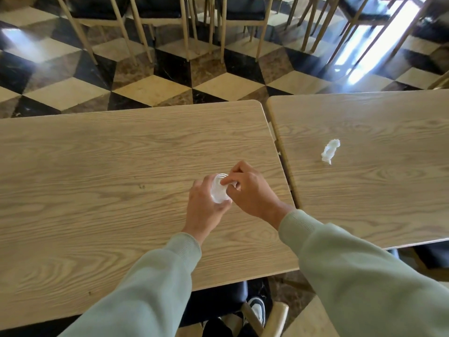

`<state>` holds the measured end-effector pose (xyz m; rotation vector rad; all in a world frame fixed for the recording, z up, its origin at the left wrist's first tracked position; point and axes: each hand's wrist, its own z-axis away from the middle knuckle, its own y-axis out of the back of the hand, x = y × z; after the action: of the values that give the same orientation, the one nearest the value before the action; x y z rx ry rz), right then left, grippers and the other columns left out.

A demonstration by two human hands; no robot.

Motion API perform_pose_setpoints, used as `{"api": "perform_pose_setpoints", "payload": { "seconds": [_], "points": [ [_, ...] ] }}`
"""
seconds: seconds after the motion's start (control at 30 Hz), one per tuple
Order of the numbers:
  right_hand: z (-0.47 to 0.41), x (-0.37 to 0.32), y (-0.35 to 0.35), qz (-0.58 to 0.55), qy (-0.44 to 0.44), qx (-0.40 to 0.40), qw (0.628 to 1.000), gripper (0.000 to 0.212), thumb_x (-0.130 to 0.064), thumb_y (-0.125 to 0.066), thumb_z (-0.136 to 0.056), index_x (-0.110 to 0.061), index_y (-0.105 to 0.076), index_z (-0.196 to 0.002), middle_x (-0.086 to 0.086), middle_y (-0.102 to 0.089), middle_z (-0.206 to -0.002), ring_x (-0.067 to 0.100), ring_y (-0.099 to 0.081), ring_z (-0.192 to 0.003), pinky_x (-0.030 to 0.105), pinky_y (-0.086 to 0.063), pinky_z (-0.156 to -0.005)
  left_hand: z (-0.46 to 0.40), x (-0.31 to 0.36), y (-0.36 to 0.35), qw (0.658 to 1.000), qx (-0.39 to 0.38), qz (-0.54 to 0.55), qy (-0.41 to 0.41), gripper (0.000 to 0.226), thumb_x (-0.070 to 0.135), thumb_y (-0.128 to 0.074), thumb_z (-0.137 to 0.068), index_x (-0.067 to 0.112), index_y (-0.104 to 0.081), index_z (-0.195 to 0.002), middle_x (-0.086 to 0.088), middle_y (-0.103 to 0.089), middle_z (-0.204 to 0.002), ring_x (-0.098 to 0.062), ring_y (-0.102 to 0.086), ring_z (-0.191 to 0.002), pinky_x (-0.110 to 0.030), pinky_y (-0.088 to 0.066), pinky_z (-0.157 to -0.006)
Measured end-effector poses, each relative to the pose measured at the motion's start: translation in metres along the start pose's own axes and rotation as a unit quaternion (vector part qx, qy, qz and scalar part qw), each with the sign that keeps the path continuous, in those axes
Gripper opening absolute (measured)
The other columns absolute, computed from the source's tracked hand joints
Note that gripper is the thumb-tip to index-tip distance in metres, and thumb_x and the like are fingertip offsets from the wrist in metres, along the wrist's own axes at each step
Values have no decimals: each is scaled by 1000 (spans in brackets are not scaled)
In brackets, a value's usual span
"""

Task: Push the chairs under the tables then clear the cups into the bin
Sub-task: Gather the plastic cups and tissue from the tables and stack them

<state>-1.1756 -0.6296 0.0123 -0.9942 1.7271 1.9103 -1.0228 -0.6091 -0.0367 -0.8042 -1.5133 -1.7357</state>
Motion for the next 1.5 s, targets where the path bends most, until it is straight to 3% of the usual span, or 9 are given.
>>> {"api": "perform_pose_setpoints", "payload": {
  "seconds": [0.27, 0.47, 0.57, 0.73, 0.87, 1.0, 1.2, 1.37, 1.5],
  "points": [
    [10, 6, 8, -58, -62, -34, 996, 46, 3, -47, -95, -19, -69, -130, -3, -77, -115, 8, -71, -103, 23, -55, -93, 3, 0, -8, 1000, -13, 3, -25, 70, 23, -84, -78, 26, -55, -142, -1, -58, -129, -16, -55, -114, -29, -42, -94],
    [16, 37, 68, -155, -160, 119, 968, 44, 5, -45, -90, -30, -67, -108, -2, -75, -100, 15, -72, -57, 23, -54, -55, -13, 37, -33, 997, -14, 35, -63, 61, 18, -87, -75, 22, -63, -130, 12, -64, -114, -14, -61, -101, -17, -44, -85],
    [23, 75, 109, -132, -230, 190, 945, 34, -3, -52, -93, -34, -67, -96, 1, -76, -94, 15, -68, -49, 21, -49, -49, -23, 63, -58, 996, -31, 40, -72, 61, 20, -87, -76, 23, -62, -131, 12, -64, -113, -13, -62, -98, -12, -41, -79],
    [19, 168, 160, -35, -316, 196, 928, 28, -7, -61, -93, -21, -71, -114, 6, -71, -103, 26, -72, -77, 30, -57, -75, -50, 96, -111, 995, -50, 50, -74, 63, 20, -88, -77, 19, -61, -134, 10, -61, -113, -15, -61, -99, -24, -46, -85],
    [12, 219, 173, 46, -338, 133, 930, 75, -12, -74, -90, -25, -40, -155, 7, -42, -130, 28, -59, -95, 36, -49, -91, -65, 117, -144, 995, -51, 54, -71, 60, 18, -88, -76, 21, -62, -131, 12, -63, -112, -15, -61, -101, -32, -51, -91],
    [-7, 257, 184, 53, -323, 96, 940, 89, -15, -79, -87, -31, -31, -160, 12, -33, -145, 34, -62, -99, 42, -53, -95, -83, 136, -173, 996, -54, 51, -53, 63, 17, -87, -78, 19, -61, -135, 0, -68, -123, -20, -62, -110, -41, -52, -98],
    [-29, 293, 174, 59, -248, 68, 964, 54, -19, -77, -89, -19, -60, -141, 9, -40, -147, 29, -58, -114, 31, -46, -98, -94, 140, -197, 998, -36, 45, -31, 65, 17, -87, -79, 16, -60, -138, -4, -67, -126, -23, -63, -114, -44, -51, -100],
    [-28, 295, 163, 38, -228, 99, 968, 15, -15, -71, -95, -6, -76, -106, 17, -65, -109, 32, -62, -96, 25, -36, -77, -87, 140, -201, 999, -21, 38, -16, 67, 18, -87, -78, 15, -59, -139, -3, -66, -129, -22, -62, -118, -44, -50, -103],
    [-23, 261, 164, -117, -233, 127, 957, 25, -21, -80, -89, -20, -70, -112, -1, -74, -88, 15, -68, -68, 22, -49, -65, -77, 138, -193, 1000, -20, 13, -11, 68, 22, -86, -80, 17, -57, -141, -2, -65, -131, -19, -60, -118, -40, -50, -103]
  ]
}}
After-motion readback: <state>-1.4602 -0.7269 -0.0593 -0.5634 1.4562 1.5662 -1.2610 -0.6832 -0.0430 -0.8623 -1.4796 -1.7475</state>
